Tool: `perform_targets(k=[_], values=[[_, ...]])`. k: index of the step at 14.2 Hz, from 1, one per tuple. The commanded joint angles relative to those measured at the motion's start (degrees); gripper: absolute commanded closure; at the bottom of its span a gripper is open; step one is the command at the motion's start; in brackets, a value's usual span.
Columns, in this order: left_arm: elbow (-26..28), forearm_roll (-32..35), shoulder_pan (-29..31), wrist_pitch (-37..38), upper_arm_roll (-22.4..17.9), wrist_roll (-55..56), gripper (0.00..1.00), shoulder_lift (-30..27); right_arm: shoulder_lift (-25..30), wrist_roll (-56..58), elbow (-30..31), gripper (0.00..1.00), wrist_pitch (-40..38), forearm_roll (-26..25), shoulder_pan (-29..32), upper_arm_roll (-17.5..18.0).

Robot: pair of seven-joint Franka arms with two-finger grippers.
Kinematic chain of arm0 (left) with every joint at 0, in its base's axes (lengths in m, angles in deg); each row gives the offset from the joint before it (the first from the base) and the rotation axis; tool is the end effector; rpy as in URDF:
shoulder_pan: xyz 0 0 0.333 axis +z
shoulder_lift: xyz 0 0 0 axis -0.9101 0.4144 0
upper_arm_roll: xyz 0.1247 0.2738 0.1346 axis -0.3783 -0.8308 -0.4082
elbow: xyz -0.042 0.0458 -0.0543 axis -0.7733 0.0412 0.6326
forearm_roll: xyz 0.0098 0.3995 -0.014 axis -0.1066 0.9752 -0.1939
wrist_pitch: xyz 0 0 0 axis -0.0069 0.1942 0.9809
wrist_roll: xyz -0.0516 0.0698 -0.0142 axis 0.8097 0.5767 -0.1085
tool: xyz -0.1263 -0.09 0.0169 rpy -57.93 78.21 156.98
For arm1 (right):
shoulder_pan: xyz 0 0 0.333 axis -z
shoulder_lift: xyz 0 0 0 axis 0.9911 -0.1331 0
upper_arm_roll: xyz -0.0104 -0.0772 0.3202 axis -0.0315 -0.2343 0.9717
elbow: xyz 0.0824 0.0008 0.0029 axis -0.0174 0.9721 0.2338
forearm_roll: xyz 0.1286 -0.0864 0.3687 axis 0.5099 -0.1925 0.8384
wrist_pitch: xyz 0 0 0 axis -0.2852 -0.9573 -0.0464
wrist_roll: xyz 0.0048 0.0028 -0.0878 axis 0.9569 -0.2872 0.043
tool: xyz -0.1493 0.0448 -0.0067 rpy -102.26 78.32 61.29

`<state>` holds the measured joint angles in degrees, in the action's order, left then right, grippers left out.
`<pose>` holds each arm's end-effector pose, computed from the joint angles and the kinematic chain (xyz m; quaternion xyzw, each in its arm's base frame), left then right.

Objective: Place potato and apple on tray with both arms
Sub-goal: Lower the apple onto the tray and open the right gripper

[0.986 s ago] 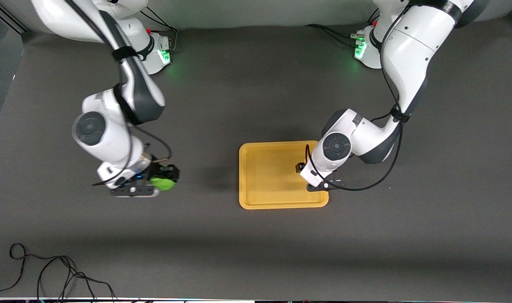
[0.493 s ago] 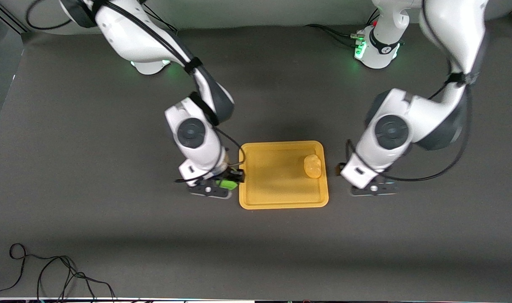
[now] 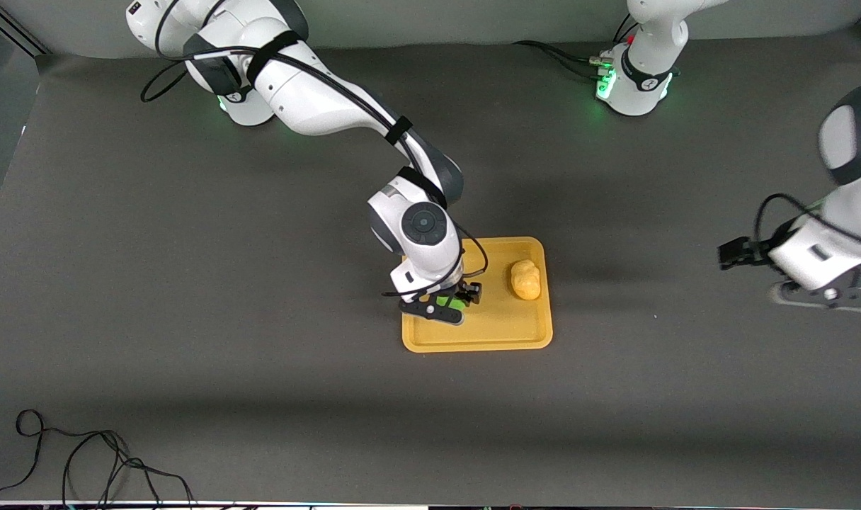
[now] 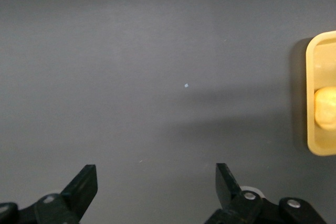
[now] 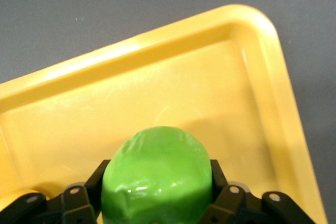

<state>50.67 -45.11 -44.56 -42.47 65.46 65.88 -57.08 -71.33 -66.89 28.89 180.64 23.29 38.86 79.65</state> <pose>0.6092 0.0160 0.4644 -0.9980 0.0572 0.0225 0.0179 0.5990 0.5471 0.1781 -0.9871 0.1480 -0.0345 0.0513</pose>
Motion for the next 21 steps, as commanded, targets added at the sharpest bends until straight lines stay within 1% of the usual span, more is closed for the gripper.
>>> perform_targets(k=[1,2,3,4,6,8,10,14,16,17,19,21], values=[[1.72,-2.03,1.09,2.72,0.30,-2.71,0.00,-6.17,-2.46,-3.22,-2.64,0.49,1.65,0.05,-1.77,-0.64],[1.81,-2.21,1.10,3.07,0.30,-2.80,0.00,-7.24,-2.72,-3.22,-2.55,0.45,1.75,0.05,-1.86,-0.64],[1.72,-2.30,1.01,2.99,0.30,-2.80,0.00,-7.68,-2.90,-3.31,-2.46,0.34,1.84,0.05,-1.86,-0.72],[1.63,-2.47,1.01,2.82,0.30,-2.71,0.00,-8.03,-3.34,-3.40,-2.55,0.32,1.93,0.05,-1.86,-0.72],[1.72,-2.48,1.01,2.81,0.30,-2.71,0.00,-8.47,-3.43,-3.40,-2.46,0.21,2.28,0.05,-1.86,-0.72],[1.72,-2.48,1.01,2.90,0.30,-2.71,0.00,-8.91,-3.52,-3.31,-2.46,0.14,2.37,-0.04,-1.86,-0.72],[1.72,-2.48,1.01,2.90,0.30,-2.71,0.00,-8.92,-3.43,-3.22,-2.46,0.00,2.28,-0.04,-1.86,-0.81],[1.72,-2.48,1.01,2.90,0.30,-2.71,0.00,-8.92,-2.47,-2.61,-2.46,0.00,2.02,0.05,-1.34,-0.90],[1.72,-2.48,0.92,2.90,0.30,-2.71,0.00,-8.92,0.42,-1.82,-2.11,0.00,1.06,0.22,-0.29,-1.07],[1.72,-2.48,0.92,2.82,0.30,-2.71,0.00,-8.92,2.09,-0.77,-0.89,0.00,-0.69,0.22,1.29,-1.08],[1.72,-2.48,1.01,1.94,0.30,-2.54,0.00,-8.83,9.63,4.83,4.71,0.00,-3.95,0.57,4.45,-1.08],[1.72,-2.48,0.92,1.94,0.30,-2.63,0.00,-8.83,18.67,8.02,12.97,0.00,-5.80,0.05,7.36,-1.16]])
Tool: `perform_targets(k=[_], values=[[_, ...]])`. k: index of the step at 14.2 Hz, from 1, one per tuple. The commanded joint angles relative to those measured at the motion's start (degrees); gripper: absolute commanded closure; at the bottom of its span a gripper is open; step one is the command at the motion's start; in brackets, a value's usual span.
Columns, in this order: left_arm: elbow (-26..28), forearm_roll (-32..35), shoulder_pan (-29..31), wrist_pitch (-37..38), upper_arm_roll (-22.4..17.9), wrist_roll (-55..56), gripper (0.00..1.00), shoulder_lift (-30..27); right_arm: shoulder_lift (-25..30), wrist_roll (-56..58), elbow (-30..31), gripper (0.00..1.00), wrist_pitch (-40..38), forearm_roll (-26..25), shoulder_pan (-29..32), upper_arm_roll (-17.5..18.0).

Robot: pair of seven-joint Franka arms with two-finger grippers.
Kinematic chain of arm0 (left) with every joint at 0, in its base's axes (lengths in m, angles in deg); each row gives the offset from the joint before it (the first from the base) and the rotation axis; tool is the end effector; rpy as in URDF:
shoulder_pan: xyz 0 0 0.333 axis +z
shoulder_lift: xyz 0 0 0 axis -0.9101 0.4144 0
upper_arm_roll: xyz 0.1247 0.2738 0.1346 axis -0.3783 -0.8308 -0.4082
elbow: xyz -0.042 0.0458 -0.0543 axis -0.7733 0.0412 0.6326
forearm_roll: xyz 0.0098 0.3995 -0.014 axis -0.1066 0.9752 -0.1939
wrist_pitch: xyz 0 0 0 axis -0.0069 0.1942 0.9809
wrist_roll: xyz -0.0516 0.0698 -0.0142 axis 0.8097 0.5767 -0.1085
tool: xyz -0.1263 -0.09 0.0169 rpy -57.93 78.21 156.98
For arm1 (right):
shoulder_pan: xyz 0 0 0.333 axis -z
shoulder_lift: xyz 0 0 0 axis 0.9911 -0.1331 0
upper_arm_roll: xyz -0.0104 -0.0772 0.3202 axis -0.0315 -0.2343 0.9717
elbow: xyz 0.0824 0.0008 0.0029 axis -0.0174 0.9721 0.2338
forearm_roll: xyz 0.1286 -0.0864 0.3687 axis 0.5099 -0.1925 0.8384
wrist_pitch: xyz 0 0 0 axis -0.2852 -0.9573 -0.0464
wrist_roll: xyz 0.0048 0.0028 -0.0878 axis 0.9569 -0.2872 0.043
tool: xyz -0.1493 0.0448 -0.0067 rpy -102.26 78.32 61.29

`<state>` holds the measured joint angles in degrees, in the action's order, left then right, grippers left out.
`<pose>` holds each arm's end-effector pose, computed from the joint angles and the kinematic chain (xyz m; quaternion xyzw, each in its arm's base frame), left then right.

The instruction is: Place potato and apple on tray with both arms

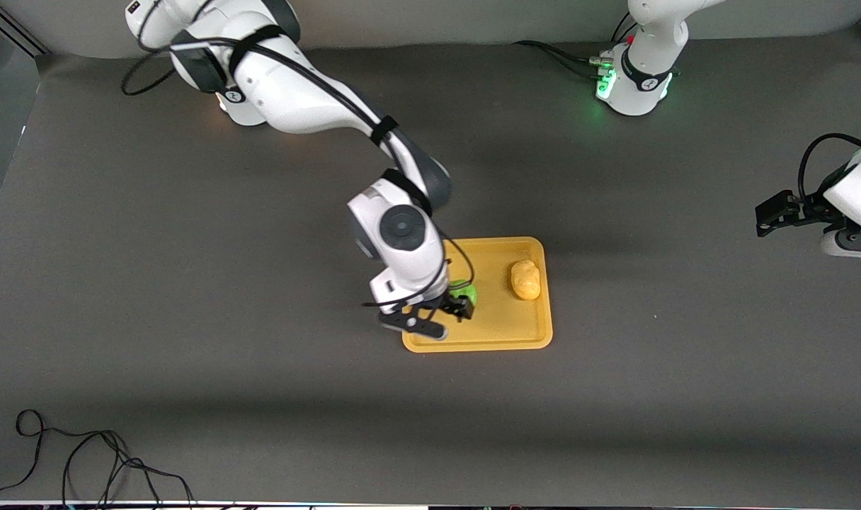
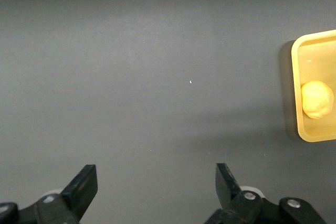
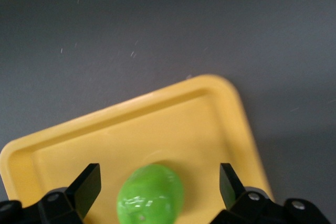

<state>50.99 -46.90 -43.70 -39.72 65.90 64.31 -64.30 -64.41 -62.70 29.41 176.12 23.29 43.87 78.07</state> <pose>0.5814 0.0090 0.5280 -0.9976 0.0622 -0.0083 0.0276 0.6537 0.4808 0.2636 -0.9837 0.1622 -0.0567 0.0539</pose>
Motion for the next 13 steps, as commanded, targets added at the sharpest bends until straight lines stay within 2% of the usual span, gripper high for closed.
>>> perform_targets(k=[1,4,6,9,13], values=[[1.40,-0.68,0.06,-0.81,-0.14,-0.97,0.00,-1.60,15.72,6.97,15.78,0.00,-1.46,0.05,4.01,-0.10],[1.40,-0.68,-0.02,-1.51,-0.14,-0.88,0.00,-1.51,27.76,18.13,27.29,0.00,-1.55,0.14,9.29,-2.82],[1.31,-0.68,-0.02,-1.51,-0.05,-0.88,0.00,-1.52,33.22,26.29,31.53,0.00,-3.38,0.14,12.02,-5.80],[1.40,-0.68,-0.46,-1.51,-0.05,-0.88,0.00,-1.52,37.01,37.46,31.20,0.00,-10.32,0.66,12.21,-13.62],[1.40,-0.68,-0.29,-1.51,-0.05,-0.96,0.00,-1.52,42.03,44.33,31.11,0.00,-16.74,0.75,12.12,-20.83]])
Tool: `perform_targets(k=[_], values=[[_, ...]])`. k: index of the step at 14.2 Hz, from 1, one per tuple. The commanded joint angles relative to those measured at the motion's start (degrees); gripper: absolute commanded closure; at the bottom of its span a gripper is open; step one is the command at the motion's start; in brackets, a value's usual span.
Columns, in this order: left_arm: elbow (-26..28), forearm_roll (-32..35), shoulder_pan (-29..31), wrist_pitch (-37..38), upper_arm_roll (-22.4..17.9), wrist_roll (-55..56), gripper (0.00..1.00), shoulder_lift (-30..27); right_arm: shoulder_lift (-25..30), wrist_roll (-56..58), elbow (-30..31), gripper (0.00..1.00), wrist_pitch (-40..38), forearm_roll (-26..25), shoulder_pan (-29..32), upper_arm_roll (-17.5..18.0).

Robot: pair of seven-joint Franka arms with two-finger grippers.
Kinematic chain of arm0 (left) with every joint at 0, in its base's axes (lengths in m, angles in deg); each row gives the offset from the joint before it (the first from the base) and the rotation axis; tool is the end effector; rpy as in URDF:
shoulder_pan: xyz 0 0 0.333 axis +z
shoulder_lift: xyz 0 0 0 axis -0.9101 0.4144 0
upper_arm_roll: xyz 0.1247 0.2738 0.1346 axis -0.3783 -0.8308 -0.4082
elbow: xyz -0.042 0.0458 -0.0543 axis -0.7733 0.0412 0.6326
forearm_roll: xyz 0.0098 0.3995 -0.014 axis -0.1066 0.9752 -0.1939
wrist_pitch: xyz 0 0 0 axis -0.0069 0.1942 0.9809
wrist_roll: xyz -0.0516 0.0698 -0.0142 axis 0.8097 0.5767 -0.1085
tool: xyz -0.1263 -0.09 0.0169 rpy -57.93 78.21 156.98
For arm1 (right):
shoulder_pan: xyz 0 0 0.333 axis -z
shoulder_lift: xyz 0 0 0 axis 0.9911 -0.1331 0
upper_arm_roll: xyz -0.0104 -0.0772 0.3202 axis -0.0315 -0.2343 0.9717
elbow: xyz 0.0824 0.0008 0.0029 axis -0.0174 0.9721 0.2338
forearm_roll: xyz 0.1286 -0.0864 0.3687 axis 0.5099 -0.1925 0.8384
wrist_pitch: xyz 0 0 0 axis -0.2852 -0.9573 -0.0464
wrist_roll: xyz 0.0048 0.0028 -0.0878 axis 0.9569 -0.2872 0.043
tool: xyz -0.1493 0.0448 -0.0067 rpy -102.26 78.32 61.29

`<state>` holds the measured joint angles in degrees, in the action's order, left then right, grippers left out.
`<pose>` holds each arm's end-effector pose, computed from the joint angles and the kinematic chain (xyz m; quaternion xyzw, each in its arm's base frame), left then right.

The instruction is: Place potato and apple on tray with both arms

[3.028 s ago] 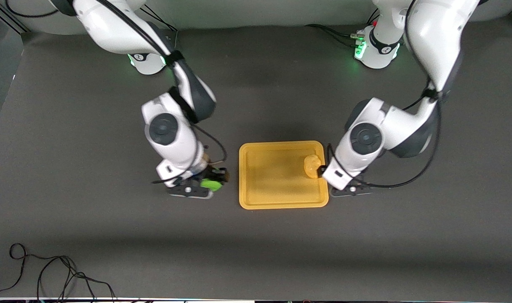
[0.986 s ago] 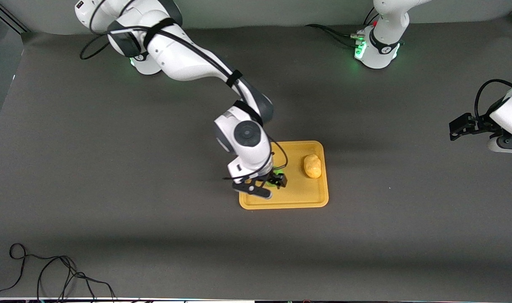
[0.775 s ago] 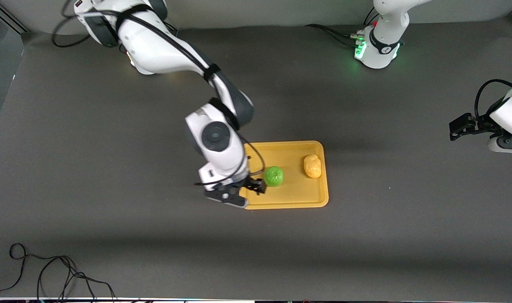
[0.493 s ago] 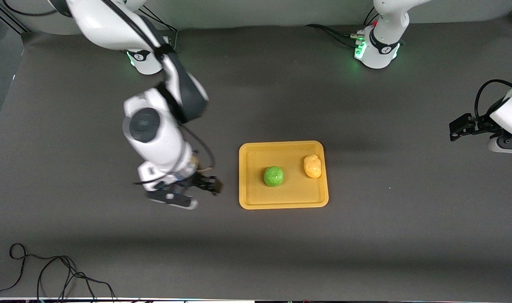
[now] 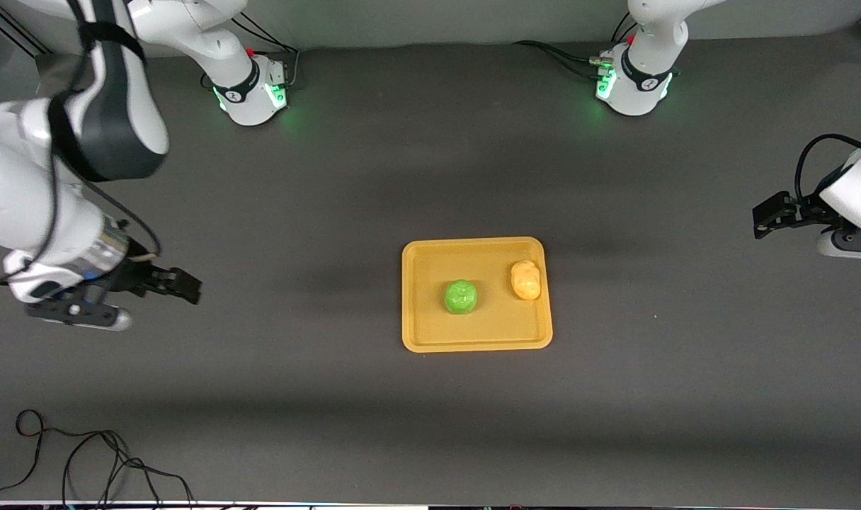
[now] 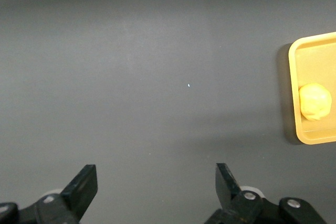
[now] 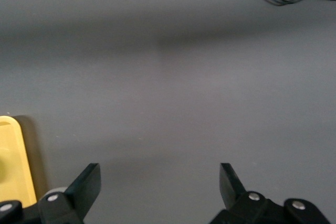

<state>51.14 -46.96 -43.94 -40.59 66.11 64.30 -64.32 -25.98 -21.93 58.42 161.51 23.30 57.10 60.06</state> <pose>0.5833 0.0042 0.5283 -0.9973 0.0663 -0.0149 0.0273 0.6433 0.0653 0.4871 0.9956 -0.0828 0.0418 0.0095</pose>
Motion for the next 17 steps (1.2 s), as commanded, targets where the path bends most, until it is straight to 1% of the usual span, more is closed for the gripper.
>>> perform_targets(k=[1,2,3,4,5,7,8,9,11,13,15,16,17], values=[[1.25,-0.62,-0.05,-0.64,-0.27,-0.96,0.00,-1.50,4.56,6.19,2.02,0.00,-3.45,0.74,-1.21,-4.93],[1.25,-0.62,-0.05,-0.64,-0.27,-0.96,0.00,-1.50,5.97,7.70,2.10,0.00,-4.16,0.65,-0.94,-5.82],[1.34,-0.62,-0.13,-0.64,-0.27,-0.96,0.00,-1.42,7.46,7.80,1.93,0.00,-5.64,0.56,0.97,-5.05],[1.42,-0.62,-0.22,-0.64,-0.27,-0.96,0.00,-1.50,8.34,7.80,1.58,0.00,-7.83,0.30,4.82,-1.47],[1.42,-0.62,-0.31,-0.73,-0.27,-0.88,0.00,-1.42,9.75,7.72,1.66,0.00,-9.25,0.04,11.47,4.92],[1.42,-0.62,-0.31,-0.73,-0.27,-0.88,0.00,-1.33,10.99,7.10,1.75,0.00,-10.22,-0.05,21.69,15.39],[1.42,-0.62,-0.31,-0.73,-0.27,-0.88,0.00,-1.33,11.77,6.75,2.10,0.00,-10.31,-0.05,24.95,18.83],[1.42,-0.62,-0.31,-0.73,-0.27,-0.88,0.00,-1.33,12.91,5.44,2.97,0.00,-10.40,-0.05,26.99,21.39],[1.51,-0.62,-0.40,-0.73,-0.27,-0.88,0.00,-1.24,14.94,3.68,5.34,0.00,-10.40,-0.05,30.24,25.35],[1.43,-0.62,-0.40,-0.73,-0.27,-0.88,0.00,-1.24,15.91,3.50,6.67,0.00,-10.40,0.03,32.53,28.26],[1.69,-0.62,-0.49,-0.73,-0.10,-0.53,0.00,-1.24,16.61,3.50,8.16,0.00,-9.88,0.03,35.17,32.91],[1.69,-0.62,-0.57,-0.73,-0.01,-0.35,0.00,-1.06,16.44,4.02,8.34,0.00,-9.27,-0.23,35.96,33.89],[1.69,-0.62,-0.66,-0.82,0.08,-0.26,0.00,-0.98,15.66,4.98,8.34,0.00,-8.74,-1.80,35.97,33.90]])
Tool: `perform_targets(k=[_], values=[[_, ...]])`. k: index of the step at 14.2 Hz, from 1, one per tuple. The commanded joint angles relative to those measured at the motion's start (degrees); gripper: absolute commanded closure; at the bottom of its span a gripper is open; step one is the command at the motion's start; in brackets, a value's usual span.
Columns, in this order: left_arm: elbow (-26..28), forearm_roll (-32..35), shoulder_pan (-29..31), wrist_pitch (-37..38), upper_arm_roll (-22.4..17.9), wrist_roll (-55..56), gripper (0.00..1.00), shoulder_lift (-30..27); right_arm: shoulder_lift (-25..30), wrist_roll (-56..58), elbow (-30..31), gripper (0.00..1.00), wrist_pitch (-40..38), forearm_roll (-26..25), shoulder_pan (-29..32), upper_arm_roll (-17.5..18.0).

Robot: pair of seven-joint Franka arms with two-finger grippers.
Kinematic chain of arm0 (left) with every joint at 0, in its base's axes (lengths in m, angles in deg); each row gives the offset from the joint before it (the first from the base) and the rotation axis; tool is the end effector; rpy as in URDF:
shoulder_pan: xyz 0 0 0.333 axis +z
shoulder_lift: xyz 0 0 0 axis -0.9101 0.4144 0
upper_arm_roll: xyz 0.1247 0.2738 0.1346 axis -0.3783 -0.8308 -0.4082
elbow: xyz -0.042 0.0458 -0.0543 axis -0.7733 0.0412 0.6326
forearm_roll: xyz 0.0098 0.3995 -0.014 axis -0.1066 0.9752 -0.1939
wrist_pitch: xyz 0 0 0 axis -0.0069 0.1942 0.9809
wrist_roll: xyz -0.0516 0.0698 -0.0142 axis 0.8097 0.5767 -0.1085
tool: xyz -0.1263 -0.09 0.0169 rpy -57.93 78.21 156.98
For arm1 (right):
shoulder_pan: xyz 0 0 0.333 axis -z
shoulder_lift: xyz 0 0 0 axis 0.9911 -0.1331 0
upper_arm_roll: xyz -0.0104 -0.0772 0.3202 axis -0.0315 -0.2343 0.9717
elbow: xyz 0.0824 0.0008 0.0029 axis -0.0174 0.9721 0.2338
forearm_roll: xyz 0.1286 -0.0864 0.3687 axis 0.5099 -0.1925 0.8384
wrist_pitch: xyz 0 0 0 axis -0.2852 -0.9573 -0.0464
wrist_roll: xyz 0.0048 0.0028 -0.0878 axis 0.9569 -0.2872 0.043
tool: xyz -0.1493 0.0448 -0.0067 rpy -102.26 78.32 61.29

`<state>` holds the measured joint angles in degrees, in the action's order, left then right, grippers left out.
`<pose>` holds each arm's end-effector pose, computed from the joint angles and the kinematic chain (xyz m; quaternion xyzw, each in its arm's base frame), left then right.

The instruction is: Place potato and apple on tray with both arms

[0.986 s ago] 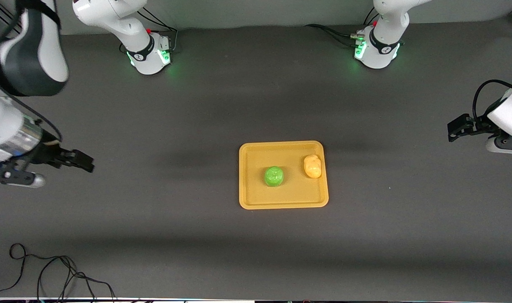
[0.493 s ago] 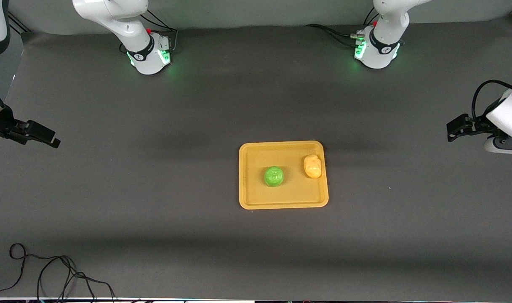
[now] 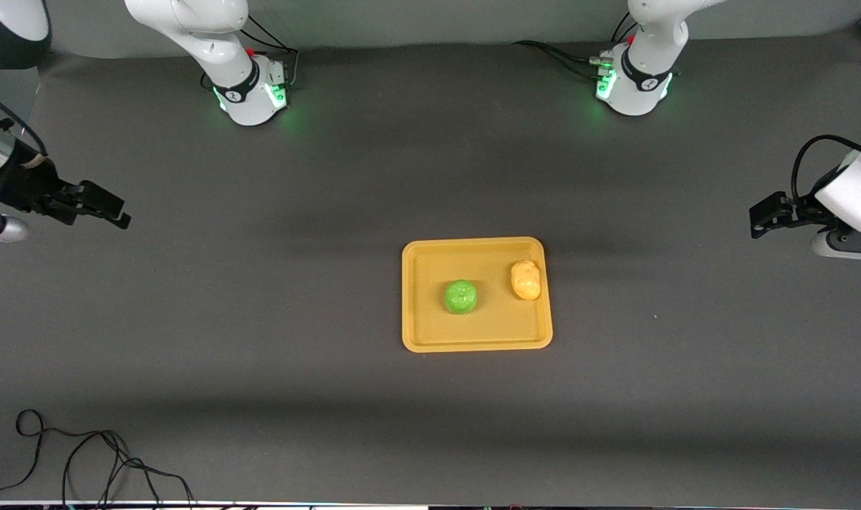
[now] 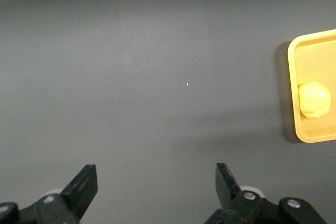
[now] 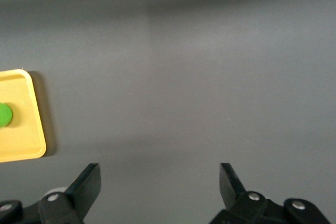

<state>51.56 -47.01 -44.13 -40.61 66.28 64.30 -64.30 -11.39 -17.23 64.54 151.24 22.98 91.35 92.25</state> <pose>0.5825 0.0004 0.5245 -0.9972 0.0695 -0.0114 0.0266 0.5589 0.0242 0.5623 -0.9978 0.0613 -0.0147 0.0189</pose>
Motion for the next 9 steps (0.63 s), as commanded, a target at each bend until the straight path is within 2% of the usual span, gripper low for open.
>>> perform_targets(k=[1,9], values=[[1.36,-0.57,-0.47,-0.72,-0.09,-0.26,0.00,-0.90,0.63,2.29,2.14,0.00,1.54,-1.92,1.73,1.62],[1.54,-0.57,-1.61,-0.80,-0.09,0.18,0.00,-0.37,0.71,3.98,1.44,0.00,-1.45,-1.57,0.94,-1.01]])
